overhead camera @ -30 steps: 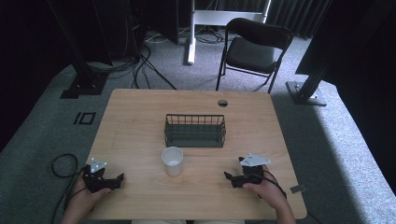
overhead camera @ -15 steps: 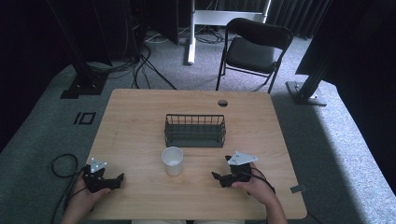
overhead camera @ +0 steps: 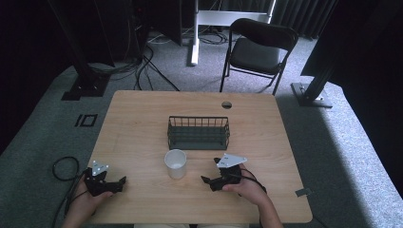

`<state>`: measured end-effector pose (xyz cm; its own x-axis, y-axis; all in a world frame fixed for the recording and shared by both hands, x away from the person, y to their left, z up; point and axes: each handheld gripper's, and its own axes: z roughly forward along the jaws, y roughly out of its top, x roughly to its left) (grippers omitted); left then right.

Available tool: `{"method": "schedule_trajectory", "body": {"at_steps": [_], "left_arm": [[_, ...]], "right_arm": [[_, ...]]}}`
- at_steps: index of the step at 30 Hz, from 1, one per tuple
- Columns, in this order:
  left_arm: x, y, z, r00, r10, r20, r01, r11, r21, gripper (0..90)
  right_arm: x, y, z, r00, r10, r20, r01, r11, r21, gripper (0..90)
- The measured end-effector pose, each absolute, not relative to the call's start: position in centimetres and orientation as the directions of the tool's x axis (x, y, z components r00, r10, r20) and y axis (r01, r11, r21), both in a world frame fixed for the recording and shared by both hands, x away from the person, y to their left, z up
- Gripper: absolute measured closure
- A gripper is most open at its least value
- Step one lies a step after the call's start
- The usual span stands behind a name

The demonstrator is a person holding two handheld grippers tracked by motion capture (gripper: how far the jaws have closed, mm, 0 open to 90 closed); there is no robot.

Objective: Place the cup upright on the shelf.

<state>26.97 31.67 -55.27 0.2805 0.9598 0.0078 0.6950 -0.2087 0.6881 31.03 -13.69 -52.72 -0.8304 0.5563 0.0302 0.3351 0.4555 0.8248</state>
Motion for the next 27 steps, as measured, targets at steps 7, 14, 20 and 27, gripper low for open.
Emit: {"method": "schedule_trajectory", "body": {"at_steps": [7, 14, 20, 27], "left_arm": [[27.0, 31.7, -55.3, 0.281, 0.96, 0.008, 0.695, -0.209, 0.688, 1.2], [27.0, 31.7, -55.3, 0.281, 0.96, 0.008, 0.695, -0.209, 0.688, 1.2], [27.0, 31.7, -55.3, 0.281, 0.96, 0.008, 0.695, -0.209, 0.688, 1.2], [27.0, 31.7, -55.3, 0.28, 0.96, 0.008, 0.695, -0.209, 0.688, 1.2]], "right_arm": [[31.1, -11.9, -52.7, -0.852, 0.522, 0.028, 0.311, 0.463, 0.83, 11.6], [31.3, -10.3, -52.5, -0.868, 0.497, 0.025, 0.29, 0.464, 0.837, 11.6], [31.6, -8.8, -52.3, -0.878, 0.479, 0.025, 0.273, 0.456, 0.847, 11.6], [31.8, -7.4, -52.4, -0.886, 0.463, 0.022, 0.26, 0.457, 0.851, 11.6]]}}
